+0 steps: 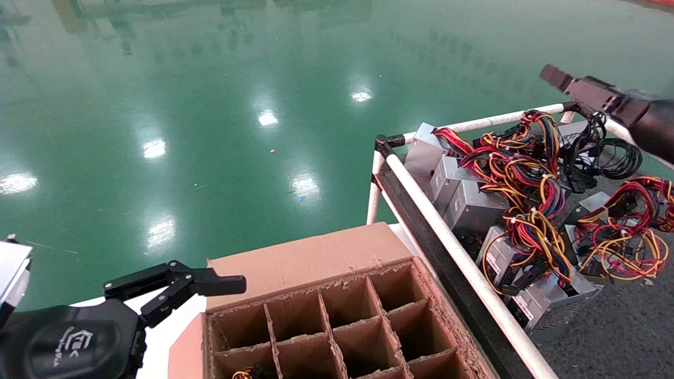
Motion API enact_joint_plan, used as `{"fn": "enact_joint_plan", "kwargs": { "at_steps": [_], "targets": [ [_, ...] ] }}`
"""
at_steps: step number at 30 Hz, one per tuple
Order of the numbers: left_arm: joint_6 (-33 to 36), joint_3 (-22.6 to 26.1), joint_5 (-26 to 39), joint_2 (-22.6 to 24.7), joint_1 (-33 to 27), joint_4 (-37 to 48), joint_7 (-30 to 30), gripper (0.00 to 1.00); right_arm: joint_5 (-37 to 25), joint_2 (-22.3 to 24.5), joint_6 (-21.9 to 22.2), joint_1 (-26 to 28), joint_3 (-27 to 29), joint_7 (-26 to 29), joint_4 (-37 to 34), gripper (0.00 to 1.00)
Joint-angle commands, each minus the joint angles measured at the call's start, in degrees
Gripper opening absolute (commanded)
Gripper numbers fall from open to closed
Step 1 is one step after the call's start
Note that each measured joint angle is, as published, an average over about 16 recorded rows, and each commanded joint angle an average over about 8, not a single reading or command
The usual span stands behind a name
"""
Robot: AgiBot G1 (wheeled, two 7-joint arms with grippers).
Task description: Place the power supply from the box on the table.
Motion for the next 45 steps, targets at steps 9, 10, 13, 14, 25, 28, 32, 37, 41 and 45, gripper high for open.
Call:
{"fn": "enact_joint_plan", "kwargs": {
  "at_steps": [9, 10, 13, 14, 25, 28, 32, 37, 41, 45],
  "targets": [
    [0.0, 0.0, 0.0, 0.0, 0.0, 0.0, 0.0, 1.0, 3.2, 2.8, -8.9, -7.5, 0.4, -1.3, 12.5, 1.0],
    [0.0, 0.0, 0.0, 0.0, 0.0, 0.0, 0.0, 1.0, 3.6, 3.1, -9.8, -8.2, 0.5, -1.4, 13.8, 1.0],
    [0.0, 0.0, 0.0, 0.0, 0.0, 0.0, 0.0, 1.0, 4.5, 4.0, -12.4, -10.5, 0.6, -1.8, 17.6, 1.0],
    [0.0, 0.0, 0.0, 0.0, 0.0, 0.0, 0.0, 1.0, 4.9, 4.3, -13.3, -11.2, 0.7, -2.0, 18.8, 1.0],
    [0.0, 0.0, 0.0, 0.0, 0.0, 0.0, 0.0, 1.0, 8.4, 7.4, -23.1, -19.4, 1.2, -3.4, 32.6, 1.0],
    [0.0, 0.0, 0.0, 0.0, 0.0, 0.0, 0.0, 1.0, 9.4, 8.2, -25.7, -21.7, 1.3, -3.8, 36.4, 1.0],
    [0.0, 0.0, 0.0, 0.0, 0.0, 0.0, 0.0, 1.0, 10.7, 9.4, -29.2, -24.6, 1.5, -4.3, 41.4, 1.0],
    [0.0, 0.0, 0.0, 0.0, 0.0, 0.0, 0.0, 1.0, 12.0, 10.5, -32.8, -27.6, 1.6, -4.8, 46.5, 1.0],
    [0.0, 0.0, 0.0, 0.0, 0.0, 0.0, 0.0, 1.0, 12.6, 11.0, -34.3, -28.9, 1.7, -5.0, 48.7, 1.0],
    [0.0, 0.0, 0.0, 0.0, 0.0, 0.0, 0.0, 1.0, 12.8, 11.1, -34.6, -29.2, 1.8, -5.0, 49.2, 1.0]
  ]
}}
